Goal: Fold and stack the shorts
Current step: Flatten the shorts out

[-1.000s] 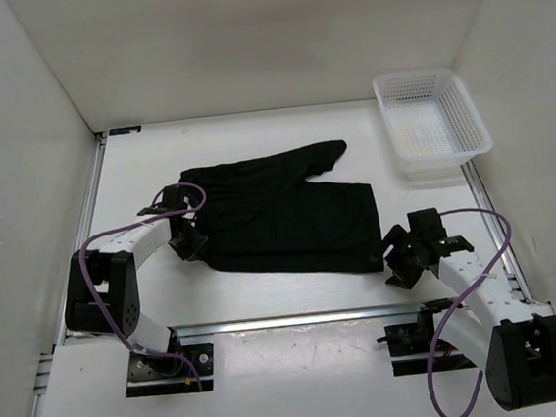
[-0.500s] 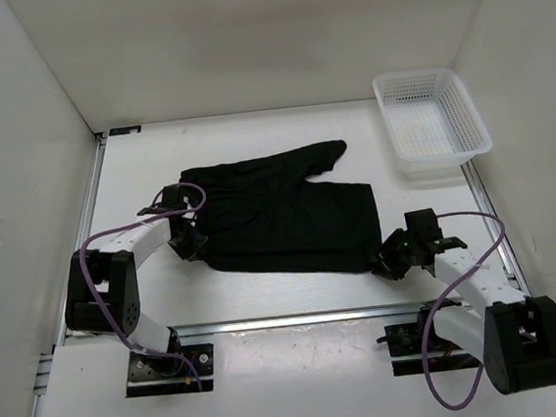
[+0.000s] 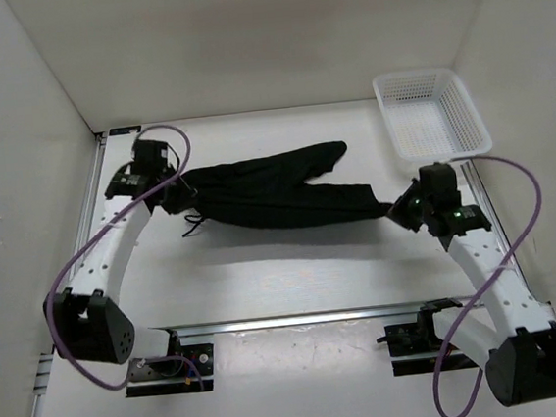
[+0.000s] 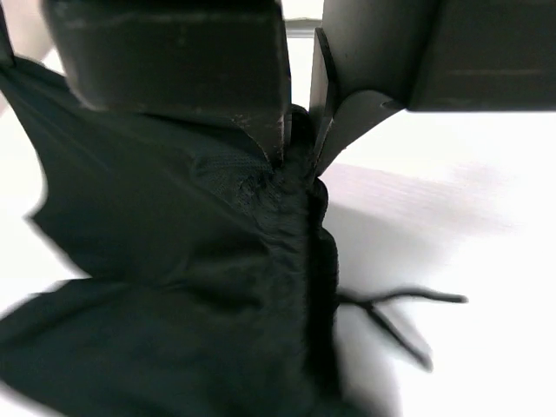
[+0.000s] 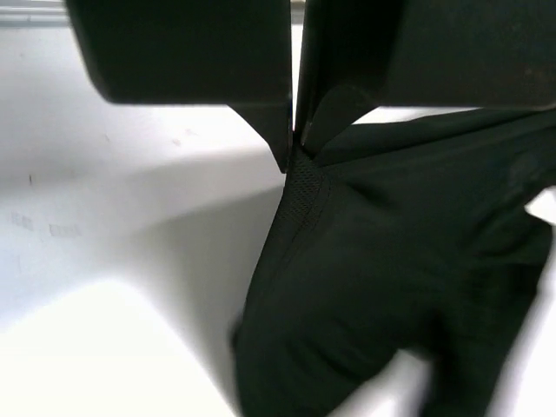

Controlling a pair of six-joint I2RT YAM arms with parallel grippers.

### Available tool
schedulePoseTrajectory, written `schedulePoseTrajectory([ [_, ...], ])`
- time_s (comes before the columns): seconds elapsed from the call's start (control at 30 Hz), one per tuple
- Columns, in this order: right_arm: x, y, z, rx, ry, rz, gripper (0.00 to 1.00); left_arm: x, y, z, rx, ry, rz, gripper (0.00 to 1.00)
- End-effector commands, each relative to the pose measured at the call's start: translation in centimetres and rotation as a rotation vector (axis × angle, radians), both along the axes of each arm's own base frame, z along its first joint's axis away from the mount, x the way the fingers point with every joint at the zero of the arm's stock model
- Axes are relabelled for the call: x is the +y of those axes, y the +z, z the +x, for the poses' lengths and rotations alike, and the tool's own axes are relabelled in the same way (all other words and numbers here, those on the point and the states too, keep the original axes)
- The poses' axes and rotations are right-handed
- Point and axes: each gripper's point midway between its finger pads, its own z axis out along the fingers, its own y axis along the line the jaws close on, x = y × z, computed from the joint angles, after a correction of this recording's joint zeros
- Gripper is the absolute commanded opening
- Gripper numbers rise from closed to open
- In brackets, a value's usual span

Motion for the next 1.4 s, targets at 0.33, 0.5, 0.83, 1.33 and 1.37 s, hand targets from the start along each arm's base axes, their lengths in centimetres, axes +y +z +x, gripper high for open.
schedulePoseTrajectory([
  [0.33,-4.3,20.9,-3.4,-0.491,0.047,-0.28,0.0,1.6,24.1,-7.2,-0.537,-0.06,-0.004,0.11],
  [0.5,-6.5,27.2,-6.9,-0.636,-0.047,-0.334,0.0,1.7,28.3,-11.1,-0.646,-0.105,-0.035,0.11],
  [0.83,-8.4,35.9,-7.9,-0.805,-0.165,-0.372,0.0,-0.1,33.8,-13.2,-0.757,-0.234,-0.1,0.11],
  [1.33,-6.0,26.0,14.3,-0.521,-0.033,-0.523,0.0,0.0,17.3,4.6,-0.352,-0.243,-0.032,0.11],
  [1.37,-5.3,22.7,17.7,-0.453,-0.001,-0.525,0.0,0.4,14.0,7.6,-0.274,-0.227,-0.033,0.11],
])
